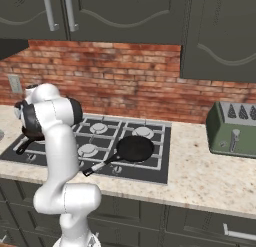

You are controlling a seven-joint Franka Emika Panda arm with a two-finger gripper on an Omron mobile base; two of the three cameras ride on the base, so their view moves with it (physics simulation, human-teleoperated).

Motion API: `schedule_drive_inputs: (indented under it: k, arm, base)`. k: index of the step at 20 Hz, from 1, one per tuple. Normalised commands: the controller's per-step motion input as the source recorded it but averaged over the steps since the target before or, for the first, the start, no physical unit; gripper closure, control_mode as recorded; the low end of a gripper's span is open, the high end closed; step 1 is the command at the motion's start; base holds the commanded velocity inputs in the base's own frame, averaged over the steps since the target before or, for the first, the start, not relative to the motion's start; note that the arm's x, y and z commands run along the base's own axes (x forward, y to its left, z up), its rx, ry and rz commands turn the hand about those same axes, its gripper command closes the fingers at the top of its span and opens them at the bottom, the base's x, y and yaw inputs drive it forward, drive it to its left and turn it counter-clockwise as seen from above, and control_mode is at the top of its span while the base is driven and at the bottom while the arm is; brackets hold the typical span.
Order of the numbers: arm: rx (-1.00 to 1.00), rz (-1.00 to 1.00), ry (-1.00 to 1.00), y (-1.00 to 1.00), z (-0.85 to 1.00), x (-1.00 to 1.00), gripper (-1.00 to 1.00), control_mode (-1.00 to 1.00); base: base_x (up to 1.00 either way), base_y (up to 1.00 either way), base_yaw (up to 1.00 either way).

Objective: Place one of the steaks on the plate and the other in the bowl. Then place the bowl in the fridge.

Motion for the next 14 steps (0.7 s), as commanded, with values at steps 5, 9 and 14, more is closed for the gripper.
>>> schedule_drive_inputs:
  k: [5,9,14]
  arm:
    - [0.00,0.05,0.00,-0.10,-0.16,0.00,-1.00,-1.00]
    - [0.00,0.05,0.00,-0.23,-0.24,0.01,-1.00,-1.00]
    - [0.00,0.06,0.00,-0.05,-0.44,0.04,-1.00,-1.00]
  base:
    - [0.00,0.00,0.00]
    - [0.00,0.00,0.00]
    - [0.00,0.00,0.00]
